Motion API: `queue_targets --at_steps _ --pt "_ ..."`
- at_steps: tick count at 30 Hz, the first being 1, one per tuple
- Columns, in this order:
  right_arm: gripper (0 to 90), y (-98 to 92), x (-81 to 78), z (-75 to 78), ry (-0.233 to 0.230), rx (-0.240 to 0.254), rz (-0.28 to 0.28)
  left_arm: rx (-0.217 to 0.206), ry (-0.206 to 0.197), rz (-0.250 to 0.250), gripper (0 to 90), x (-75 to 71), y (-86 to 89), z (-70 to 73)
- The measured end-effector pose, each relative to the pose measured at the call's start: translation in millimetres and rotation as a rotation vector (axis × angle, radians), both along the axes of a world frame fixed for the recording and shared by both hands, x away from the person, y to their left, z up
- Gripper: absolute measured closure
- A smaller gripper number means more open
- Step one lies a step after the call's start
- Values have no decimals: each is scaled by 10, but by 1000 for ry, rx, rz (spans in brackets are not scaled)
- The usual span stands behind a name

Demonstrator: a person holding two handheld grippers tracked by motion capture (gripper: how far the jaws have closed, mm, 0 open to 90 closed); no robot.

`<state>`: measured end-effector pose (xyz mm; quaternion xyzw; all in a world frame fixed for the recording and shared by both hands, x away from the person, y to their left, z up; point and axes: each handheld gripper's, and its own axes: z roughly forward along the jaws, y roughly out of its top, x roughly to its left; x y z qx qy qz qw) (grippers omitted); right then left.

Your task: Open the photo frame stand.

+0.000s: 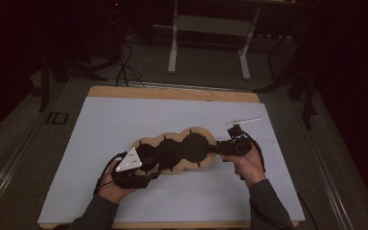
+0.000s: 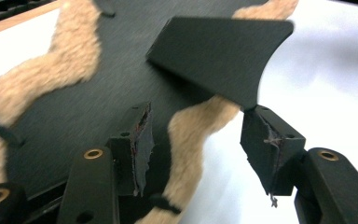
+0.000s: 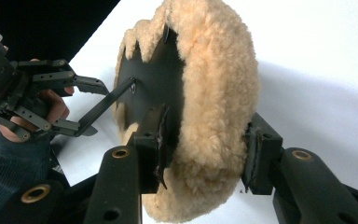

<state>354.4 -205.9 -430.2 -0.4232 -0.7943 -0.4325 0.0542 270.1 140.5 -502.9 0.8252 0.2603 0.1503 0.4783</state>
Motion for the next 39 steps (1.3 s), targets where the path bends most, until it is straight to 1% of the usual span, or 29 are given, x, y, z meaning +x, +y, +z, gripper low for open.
queue_targets --at_steps 1,2,3,5,7,8,9,10,11,12,14,15,16,17,18,19,21,22,24,27,30,35,37,39 --pt "571 0 0 0 0 0 0 8 -6 13 444 -6 24 -9" --pt "571 -1 2 -3 0 -3 0 5 -3 23 450 -2 59 -20" --pt "573 -3 4 -8 -2 -10 -1 -1 10 38 451 12 116 -34" --pt "574 -11 12 -26 -3 -16 -1 -11 18 68 449 38 201 -54" --pt "574 -21 12 -37 -1 -17 0 -27 34 113 448 81 296 -71" --pt "574 -24 11 -41 -1 -17 1 -43 48 134 447 109 350 -77" --pt "574 -24 11 -41 -1 -17 1 -43 48 134 444 109 350 -77" --pt "574 -28 9 -50 -6 -16 4 -65 63 180 440 162 443 -91" --pt "574 -28 8 -52 -7 -16 5 -65 63 180 433 162 443 -91" --pt "574 -28 7 -52 -11 -17 9 -75 65 207 429 186 488 -98" --pt "574 -26 0 -47 -31 -29 22 -78 64 225 419 198 524 -95" --pt "574 -22 -6 -43 -36 -33 26 -78 64 225 414 198 524 -95" --pt "574 -21 -10 -40 -40 -37 29 -96 74 228 413 216 561 -96" --pt "574 -20 -11 -37 -42 -39 32 -96 74 228 404 216 561 -96" --pt "574 -19 -12 -36 -46 -39 34 -103 80 244 400 227 592 -99" --pt "574 -18 -13 -33 -49 -41 36 -103 80 244 396 227 592 -99" --pt "574 -16 -17 -30 -56 -47 42 -119 92 258 385 242 635 -101" --pt "574 -15 -20 -30 -62 -50 46 -127 103 256 382 246 648 -101" --pt "572 -17 -22 -33 -71 -59 54 -129 106 263 375 247 656 -102" --pt "572 -17 -26 -35 -79 -67 62 -128 113 267 371 252 655 -109" --pt "570 -17 -40 -35 -96 -86 75 -112 122 281 370 262 660 -127" --pt "568 -32 -49 -54 -109 -99 90 -105 146 289 369 269 671 -152" --pt "566 -41 -49 -71 -112 -103 93 -91 156 286 370 264 655 -163" --pt "564 -52 -52 -89 -120 -108 100 -86 157 281 371 262 642 -169"
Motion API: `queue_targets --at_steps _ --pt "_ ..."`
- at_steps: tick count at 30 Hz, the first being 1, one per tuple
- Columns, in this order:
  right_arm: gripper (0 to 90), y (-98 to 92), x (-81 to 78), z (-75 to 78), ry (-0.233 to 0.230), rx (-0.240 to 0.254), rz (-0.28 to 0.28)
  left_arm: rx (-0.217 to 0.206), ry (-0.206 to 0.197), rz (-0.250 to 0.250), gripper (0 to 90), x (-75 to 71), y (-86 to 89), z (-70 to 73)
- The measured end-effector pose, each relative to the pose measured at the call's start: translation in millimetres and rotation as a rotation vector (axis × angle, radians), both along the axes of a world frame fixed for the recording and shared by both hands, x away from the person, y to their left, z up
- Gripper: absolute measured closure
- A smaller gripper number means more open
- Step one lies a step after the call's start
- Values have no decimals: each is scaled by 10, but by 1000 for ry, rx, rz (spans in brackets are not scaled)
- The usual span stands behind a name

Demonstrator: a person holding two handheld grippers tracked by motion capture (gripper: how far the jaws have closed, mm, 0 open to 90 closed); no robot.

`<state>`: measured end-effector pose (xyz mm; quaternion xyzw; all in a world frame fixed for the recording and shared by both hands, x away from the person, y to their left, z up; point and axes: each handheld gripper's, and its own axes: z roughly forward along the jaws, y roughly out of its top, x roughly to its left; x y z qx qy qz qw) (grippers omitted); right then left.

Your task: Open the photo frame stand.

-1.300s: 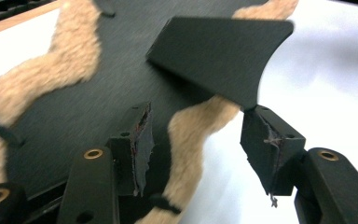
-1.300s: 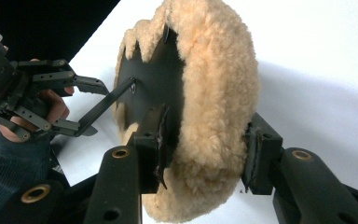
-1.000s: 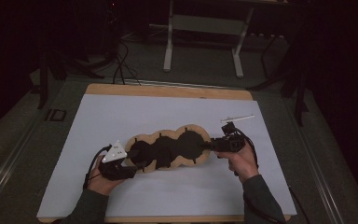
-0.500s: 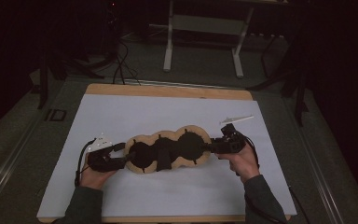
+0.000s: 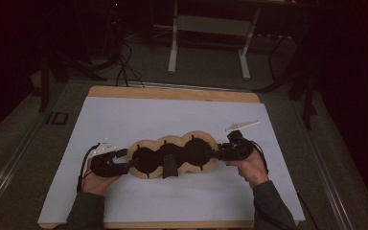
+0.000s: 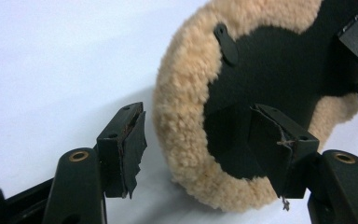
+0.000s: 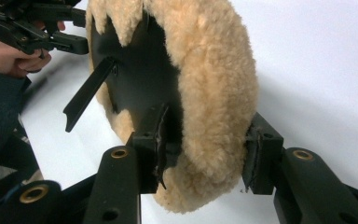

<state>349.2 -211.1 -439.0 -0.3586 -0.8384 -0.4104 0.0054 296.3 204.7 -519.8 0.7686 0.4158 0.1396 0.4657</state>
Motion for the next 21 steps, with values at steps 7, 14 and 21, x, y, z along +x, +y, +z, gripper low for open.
queue_targets --at_steps 7,14,21 --pt "558 -33 -25 -58 -25 -24 19 1 -15 -9 449 -29 -14 7" --pt "557 -56 -52 -98 -47 -30 28 -14 23 -28 422 -12 -26 -17" --pt "558 -93 -90 -150 -71 -44 54 -14 47 -43 440 -2 -55 -30"
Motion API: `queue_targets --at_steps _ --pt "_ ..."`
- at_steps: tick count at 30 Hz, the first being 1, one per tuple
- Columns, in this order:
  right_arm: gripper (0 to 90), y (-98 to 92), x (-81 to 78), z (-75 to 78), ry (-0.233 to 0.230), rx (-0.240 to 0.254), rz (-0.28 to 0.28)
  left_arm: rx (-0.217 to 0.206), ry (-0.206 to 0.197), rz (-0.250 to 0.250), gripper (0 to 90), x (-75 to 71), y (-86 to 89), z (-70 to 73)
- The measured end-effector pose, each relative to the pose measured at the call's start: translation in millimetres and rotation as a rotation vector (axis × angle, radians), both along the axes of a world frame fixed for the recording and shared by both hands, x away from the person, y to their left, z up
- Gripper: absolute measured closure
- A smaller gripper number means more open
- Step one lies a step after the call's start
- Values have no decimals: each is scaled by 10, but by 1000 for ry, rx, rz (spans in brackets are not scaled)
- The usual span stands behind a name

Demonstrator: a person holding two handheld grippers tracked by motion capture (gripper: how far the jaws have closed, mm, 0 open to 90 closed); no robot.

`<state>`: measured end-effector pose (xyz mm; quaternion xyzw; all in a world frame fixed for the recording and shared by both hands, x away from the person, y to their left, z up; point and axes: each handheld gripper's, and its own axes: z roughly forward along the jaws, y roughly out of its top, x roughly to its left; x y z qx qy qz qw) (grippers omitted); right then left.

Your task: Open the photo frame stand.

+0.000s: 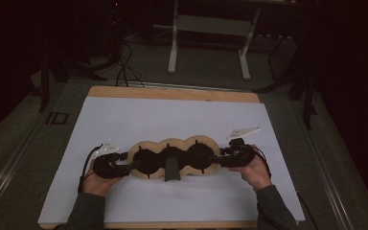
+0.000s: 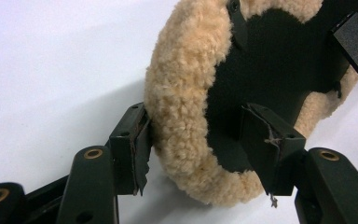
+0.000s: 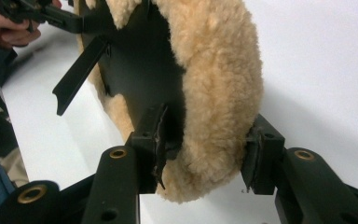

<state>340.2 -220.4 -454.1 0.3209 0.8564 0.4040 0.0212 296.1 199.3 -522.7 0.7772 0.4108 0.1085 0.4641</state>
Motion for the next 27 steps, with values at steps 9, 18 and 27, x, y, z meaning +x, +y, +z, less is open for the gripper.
queue_targets --at_steps 9,18,27 --pt "558 -44 -30 -68 -24 2 15 -50 54 -19 445 33 24 -20" --pt "557 -68 -45 -110 -37 9 18 -17 26 -21 515 10 21 30" --pt "557 -80 -43 -120 -48 5 16 1 -3 -14 555 16 18 68"
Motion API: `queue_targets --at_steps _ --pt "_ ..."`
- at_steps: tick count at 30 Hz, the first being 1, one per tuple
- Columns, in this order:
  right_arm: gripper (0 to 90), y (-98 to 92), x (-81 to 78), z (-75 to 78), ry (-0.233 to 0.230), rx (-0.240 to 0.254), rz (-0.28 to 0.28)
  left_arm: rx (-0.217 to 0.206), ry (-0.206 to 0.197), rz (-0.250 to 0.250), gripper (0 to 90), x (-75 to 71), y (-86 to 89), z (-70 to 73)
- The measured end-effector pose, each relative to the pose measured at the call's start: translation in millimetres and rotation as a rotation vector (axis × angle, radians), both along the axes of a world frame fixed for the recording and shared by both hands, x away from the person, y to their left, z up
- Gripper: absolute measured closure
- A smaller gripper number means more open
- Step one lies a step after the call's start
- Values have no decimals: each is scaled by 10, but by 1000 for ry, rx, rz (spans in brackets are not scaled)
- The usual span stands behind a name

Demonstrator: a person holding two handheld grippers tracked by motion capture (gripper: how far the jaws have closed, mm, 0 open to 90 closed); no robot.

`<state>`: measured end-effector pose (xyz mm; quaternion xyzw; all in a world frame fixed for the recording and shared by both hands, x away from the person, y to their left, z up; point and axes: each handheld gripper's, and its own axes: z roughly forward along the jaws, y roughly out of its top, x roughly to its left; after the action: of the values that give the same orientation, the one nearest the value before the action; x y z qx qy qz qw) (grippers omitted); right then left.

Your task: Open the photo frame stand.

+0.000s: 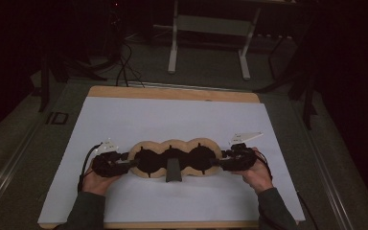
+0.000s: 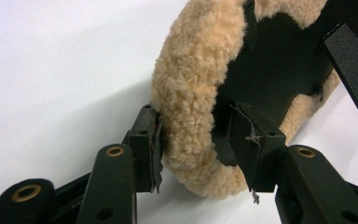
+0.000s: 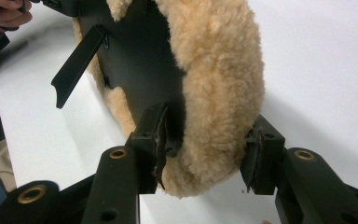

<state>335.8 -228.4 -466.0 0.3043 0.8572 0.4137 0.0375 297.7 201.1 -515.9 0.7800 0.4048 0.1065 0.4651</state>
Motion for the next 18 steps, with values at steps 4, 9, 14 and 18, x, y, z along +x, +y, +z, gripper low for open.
queue_targets --at_steps 4,9,14,18 --pt "555 2 8 15 -10 -14 -5 4 -21 4 562 11 -11 16" --pt "547 13 18 23 -11 -29 -22 30 -60 20 562 13 -53 32" --pt "543 2 35 29 -29 -38 -32 50 -83 28 562 37 -94 52" --pt "540 -11 40 38 -36 -40 -39 63 -105 33 561 47 -127 76"
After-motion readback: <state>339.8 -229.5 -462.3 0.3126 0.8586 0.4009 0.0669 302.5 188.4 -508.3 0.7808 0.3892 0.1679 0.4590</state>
